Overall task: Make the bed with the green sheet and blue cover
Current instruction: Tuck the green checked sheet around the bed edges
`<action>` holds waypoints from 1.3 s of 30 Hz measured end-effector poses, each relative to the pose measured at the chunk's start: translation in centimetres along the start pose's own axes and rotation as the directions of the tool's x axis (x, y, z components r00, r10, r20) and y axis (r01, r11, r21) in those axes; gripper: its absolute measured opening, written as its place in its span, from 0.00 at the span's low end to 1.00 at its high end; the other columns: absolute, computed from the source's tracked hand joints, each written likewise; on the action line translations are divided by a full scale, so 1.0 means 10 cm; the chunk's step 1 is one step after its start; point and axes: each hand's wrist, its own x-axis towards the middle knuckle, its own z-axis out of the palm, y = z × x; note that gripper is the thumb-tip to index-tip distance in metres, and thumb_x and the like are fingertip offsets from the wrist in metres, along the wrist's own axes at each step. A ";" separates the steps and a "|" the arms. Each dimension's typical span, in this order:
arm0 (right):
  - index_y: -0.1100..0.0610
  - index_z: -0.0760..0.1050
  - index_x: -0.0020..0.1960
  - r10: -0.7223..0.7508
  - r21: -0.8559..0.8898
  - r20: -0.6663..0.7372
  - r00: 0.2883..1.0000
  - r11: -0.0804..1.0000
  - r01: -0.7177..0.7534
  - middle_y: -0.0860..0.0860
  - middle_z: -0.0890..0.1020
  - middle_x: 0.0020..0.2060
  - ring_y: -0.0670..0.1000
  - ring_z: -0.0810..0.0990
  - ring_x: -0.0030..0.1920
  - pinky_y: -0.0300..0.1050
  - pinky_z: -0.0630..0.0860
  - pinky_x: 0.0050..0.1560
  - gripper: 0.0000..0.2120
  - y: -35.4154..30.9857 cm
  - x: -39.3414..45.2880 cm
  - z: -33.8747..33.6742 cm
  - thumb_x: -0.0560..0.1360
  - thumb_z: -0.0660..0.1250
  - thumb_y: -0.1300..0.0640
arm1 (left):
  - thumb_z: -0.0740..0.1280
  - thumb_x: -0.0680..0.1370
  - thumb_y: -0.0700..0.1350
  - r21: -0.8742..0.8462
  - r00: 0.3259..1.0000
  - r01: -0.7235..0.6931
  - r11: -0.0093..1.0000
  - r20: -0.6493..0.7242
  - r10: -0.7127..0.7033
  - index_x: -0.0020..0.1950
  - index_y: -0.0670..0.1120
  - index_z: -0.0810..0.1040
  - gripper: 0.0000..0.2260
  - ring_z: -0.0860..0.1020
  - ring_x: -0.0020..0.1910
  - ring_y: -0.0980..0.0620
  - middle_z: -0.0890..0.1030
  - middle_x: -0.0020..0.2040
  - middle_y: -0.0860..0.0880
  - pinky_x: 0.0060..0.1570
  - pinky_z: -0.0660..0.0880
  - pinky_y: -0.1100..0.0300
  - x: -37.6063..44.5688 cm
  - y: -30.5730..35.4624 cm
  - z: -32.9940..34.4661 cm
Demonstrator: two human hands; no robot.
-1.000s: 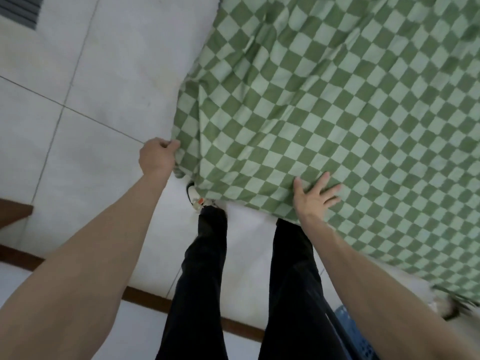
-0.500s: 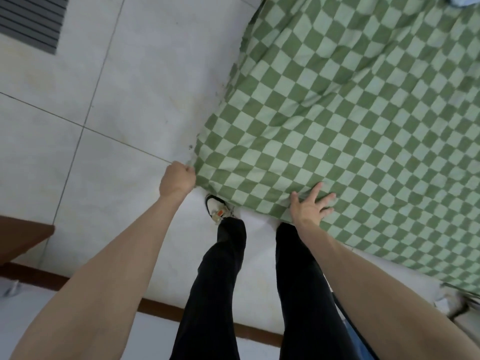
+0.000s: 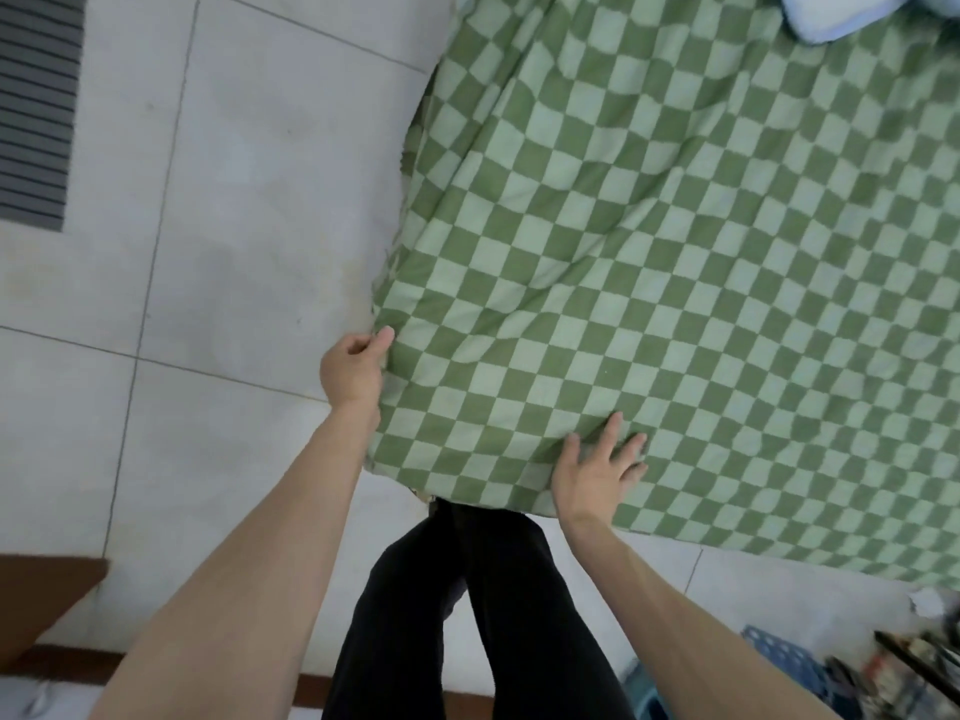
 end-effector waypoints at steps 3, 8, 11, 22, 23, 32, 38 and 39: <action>0.49 0.48 0.82 -0.085 0.019 -0.066 0.994 0.996 0.086 0.55 0.46 0.82 0.61 0.43 0.80 0.56 0.43 0.80 0.30 -0.28 0.25 -0.27 0.84 0.54 0.46 | 0.76 0.74 0.52 -0.220 0.960 0.215 0.952 -0.131 -0.247 0.41 0.49 0.81 0.08 0.83 0.47 0.46 0.85 0.44 0.49 0.42 0.80 0.57 0.03 0.05 0.01; 0.53 0.48 0.82 -0.184 0.068 -0.306 0.934 0.974 0.214 0.58 0.48 0.81 0.59 0.46 0.81 0.54 0.45 0.80 0.29 -0.81 1.24 -1.08 0.85 0.51 0.46 | 0.66 0.80 0.51 0.058 0.964 0.263 0.963 0.016 -0.265 0.50 0.46 0.80 0.09 0.81 0.51 0.44 0.83 0.55 0.45 0.54 0.80 0.47 0.14 0.34 0.07; 0.54 0.47 0.82 -0.050 0.131 -0.395 0.917 0.985 0.110 0.58 0.46 0.81 0.60 0.45 0.81 0.61 0.44 0.79 0.29 -1.15 1.90 -1.43 0.84 0.46 0.44 | 0.66 0.76 0.50 0.171 0.992 0.089 0.981 0.073 -0.103 0.60 0.43 0.79 0.16 0.81 0.56 0.43 0.83 0.56 0.45 0.46 0.79 0.51 0.26 0.81 0.25; 0.49 0.47 0.82 -0.861 -0.383 -0.002 0.509 0.471 0.795 0.56 0.45 0.81 0.59 0.39 0.81 0.64 0.49 0.77 0.31 -2.57 1.53 -0.69 0.84 0.43 0.37 | 0.70 0.72 0.61 0.468 0.865 -0.499 0.729 0.227 0.447 0.64 0.49 0.77 0.24 0.80 0.54 0.52 0.81 0.55 0.53 0.56 0.77 0.55 0.62 3.06 1.92; 0.49 0.47 0.82 -0.863 -0.372 -0.002 0.505 0.469 0.801 0.56 0.45 0.81 0.58 0.40 0.81 0.64 0.49 0.77 0.30 -2.57 1.52 -0.75 0.84 0.44 0.38 | 0.71 0.73 0.59 0.523 0.844 -0.530 0.668 0.249 0.475 0.63 0.49 0.77 0.23 0.80 0.54 0.51 0.82 0.56 0.51 0.56 0.77 0.55 0.65 3.13 1.97; 0.51 0.43 0.82 -0.146 0.089 -0.208 0.967 0.982 0.168 0.60 0.43 0.81 0.65 0.41 0.80 0.67 0.46 0.78 0.34 -2.37 1.73 -1.40 0.82 0.49 0.38 | 0.60 0.82 0.49 0.426 0.968 -0.223 0.877 -0.011 0.251 0.63 0.43 0.71 0.13 0.78 0.55 0.44 0.78 0.60 0.43 0.58 0.77 0.50 1.27 3.50 1.72; 0.42 0.33 0.80 -0.006 0.117 -0.007 1.000 0.993 0.007 0.56 0.31 0.79 0.66 0.30 0.77 0.76 0.37 0.71 0.54 -3.21 1.67 -1.34 0.69 0.62 0.25 | 0.72 0.74 0.59 0.377 0.907 -0.118 0.919 0.417 -0.055 0.70 0.48 0.71 0.28 0.81 0.54 0.50 0.81 0.60 0.49 0.45 0.81 0.55 1.55 4.09 2.02; 0.42 0.31 0.79 0.018 0.118 0.004 1.000 0.993 -0.019 0.56 0.30 0.78 0.66 0.29 0.77 0.78 0.38 0.71 0.56 -3.36 1.65 -1.31 0.67 0.63 0.24 | 0.71 0.73 0.62 0.351 0.878 -0.093 0.932 0.470 -0.090 0.71 0.50 0.71 0.31 0.81 0.56 0.50 0.80 0.61 0.51 0.49 0.81 0.53 1.57 4.24 2.11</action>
